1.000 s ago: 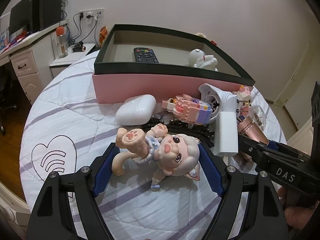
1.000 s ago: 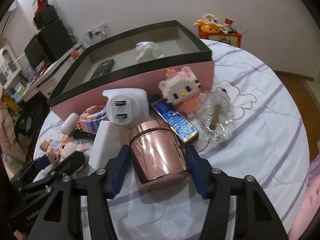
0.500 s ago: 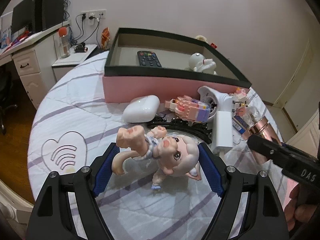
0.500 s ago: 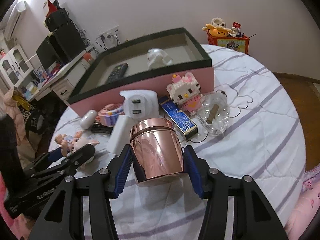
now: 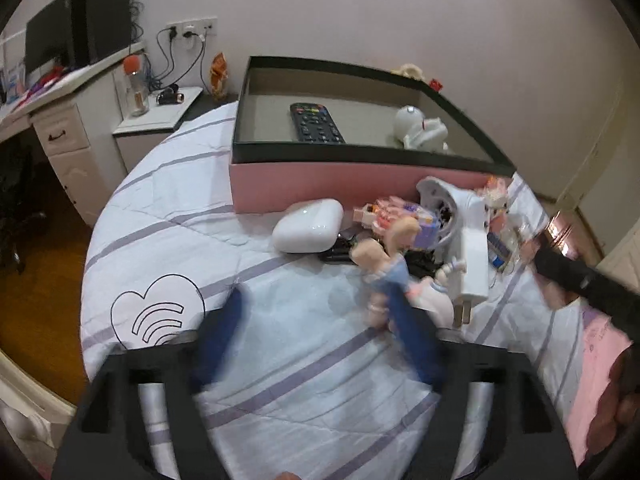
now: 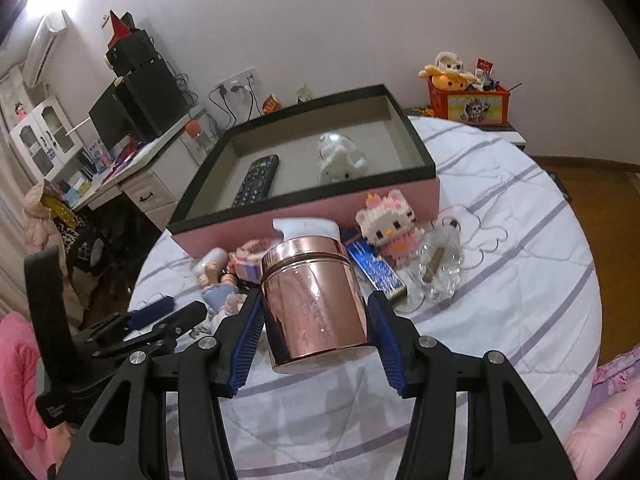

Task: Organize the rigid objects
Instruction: 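Lift the pig doll and rose-gold cup into the pink box and release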

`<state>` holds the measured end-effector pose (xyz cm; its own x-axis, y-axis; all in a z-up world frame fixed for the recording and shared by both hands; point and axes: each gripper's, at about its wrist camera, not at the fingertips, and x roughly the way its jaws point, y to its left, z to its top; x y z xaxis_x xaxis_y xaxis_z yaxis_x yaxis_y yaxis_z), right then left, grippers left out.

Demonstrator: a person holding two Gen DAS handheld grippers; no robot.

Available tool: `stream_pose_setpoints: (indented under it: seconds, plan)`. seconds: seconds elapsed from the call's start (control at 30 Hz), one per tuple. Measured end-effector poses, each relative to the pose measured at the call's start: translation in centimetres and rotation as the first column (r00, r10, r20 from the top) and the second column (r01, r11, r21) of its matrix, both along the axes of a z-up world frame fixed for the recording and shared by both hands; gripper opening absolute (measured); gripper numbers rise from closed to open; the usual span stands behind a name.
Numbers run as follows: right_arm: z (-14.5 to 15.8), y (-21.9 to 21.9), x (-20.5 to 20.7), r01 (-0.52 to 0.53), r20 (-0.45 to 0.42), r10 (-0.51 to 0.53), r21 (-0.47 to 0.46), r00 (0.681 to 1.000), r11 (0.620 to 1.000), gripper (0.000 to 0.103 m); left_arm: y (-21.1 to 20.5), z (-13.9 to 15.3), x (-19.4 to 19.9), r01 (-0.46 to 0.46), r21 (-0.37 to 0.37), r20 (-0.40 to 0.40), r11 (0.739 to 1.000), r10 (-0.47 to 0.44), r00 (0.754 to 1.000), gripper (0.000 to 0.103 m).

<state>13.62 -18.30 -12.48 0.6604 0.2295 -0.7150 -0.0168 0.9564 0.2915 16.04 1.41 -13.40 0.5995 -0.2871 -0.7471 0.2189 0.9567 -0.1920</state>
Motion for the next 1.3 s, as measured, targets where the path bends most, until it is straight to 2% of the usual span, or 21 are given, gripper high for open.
stream_pose_setpoints:
  seconds: [0.07,0.2,0.33,0.43,0.47,0.53,0.6,0.87,0.93,1.07,1.3]
  plan:
    - [-0.3,-0.1,0.1,0.001,-0.009,-0.001,0.000,1.000,1.000,0.054,0.0,0.6,-0.1,0.018,-0.055,0.015,0.998,-0.017,1.000,0.103]
    - [-0.3,-0.3,0.2,0.001,-0.007,-0.001,0.000,1.000,1.000,0.054,-2.0,1.5,-0.3,0.059,-0.018,0.058,0.998,-0.058,0.997,0.103]
    - [-0.4,-0.5,0.1,0.003,-0.008,-0.003,0.002,1.000,1.000,0.054,-3.2,-0.7,0.9,0.030,0.017,0.001,0.999,-0.030,1.000,0.100]
    - [-0.6,-0.6,0.0,0.003,-0.015,-0.003,0.002,1.000,1.000,0.054,-3.0,-2.4,1.6,0.028,-0.045,-0.042,0.999,-0.030,0.999,0.097]
    - [-0.7,-0.7,0.0,0.004,-0.017,-0.004,0.002,1.000,1.000,0.054,-3.1,-2.3,1.6,0.032,-0.036,-0.028,0.999,-0.033,0.999,0.093]
    - [-0.8,-0.8,-0.1,0.006,-0.021,-0.006,0.003,1.000,1.000,0.054,-3.7,-1.9,1.5,0.064,-0.049,-0.020,0.997,-0.065,0.998,0.066]
    - [-0.8,-0.9,-0.1,0.008,-0.020,-0.008,0.007,1.000,1.000,0.054,-3.9,-1.7,1.4,0.074,-0.063,-0.026,0.995,-0.075,0.997,0.060]
    - [-0.4,-1.0,-0.3,0.006,-0.011,-0.005,0.004,1.000,1.000,0.054,-2.5,-1.0,1.0,0.058,-0.089,-0.022,0.994,-0.060,0.998,0.060]
    - [-0.4,-0.9,-0.2,0.003,-0.010,-0.003,0.005,1.000,1.000,0.054,-1.9,-0.6,0.8,0.052,-0.082,-0.016,0.995,-0.053,0.998,0.053]
    - [0.0,-0.5,0.1,-0.009,-0.003,0.009,0.001,1.000,1.000,0.054,-1.2,0.5,0.8,0.041,-0.059,0.007,0.997,-0.041,0.999,0.053]
    - [0.2,-0.1,0.5,-0.022,0.000,0.022,-0.006,1.000,1.000,0.054,-0.1,0.7,1.0,0.025,-0.076,0.004,0.997,-0.025,1.000,0.053]
